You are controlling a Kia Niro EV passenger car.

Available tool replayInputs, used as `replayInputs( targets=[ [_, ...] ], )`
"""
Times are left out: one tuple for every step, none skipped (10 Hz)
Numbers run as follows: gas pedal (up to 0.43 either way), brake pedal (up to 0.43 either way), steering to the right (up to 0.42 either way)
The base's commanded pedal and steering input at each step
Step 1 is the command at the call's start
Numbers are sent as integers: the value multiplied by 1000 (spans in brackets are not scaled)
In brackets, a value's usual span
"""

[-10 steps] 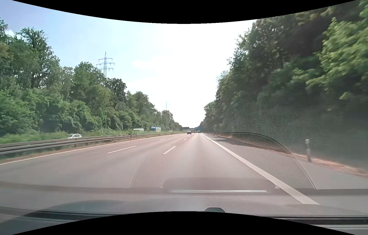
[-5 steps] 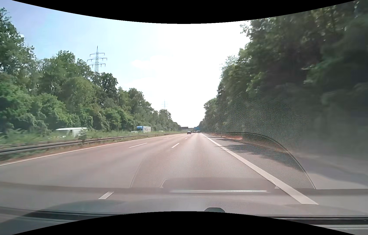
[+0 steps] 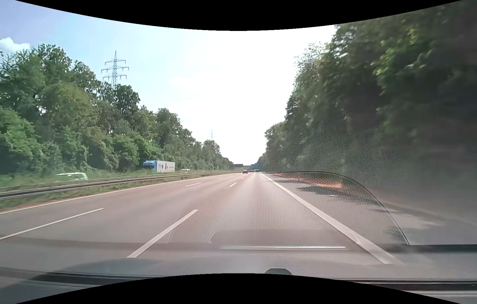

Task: Follow the waypoints while adhering to traffic rules and regulations

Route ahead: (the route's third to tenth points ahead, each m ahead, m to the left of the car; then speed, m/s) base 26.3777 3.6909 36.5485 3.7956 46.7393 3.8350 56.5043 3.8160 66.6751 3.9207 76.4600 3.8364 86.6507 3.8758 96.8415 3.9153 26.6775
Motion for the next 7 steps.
replayInputs(
  targets=[
    [311, 0, -3],
    [311, 0, -3],
    [311, 0, -3],
    [311, 0, -3],
    [311, 0, -3],
    [311, 0, -3],
    [311, 0, -3]
  ],
)
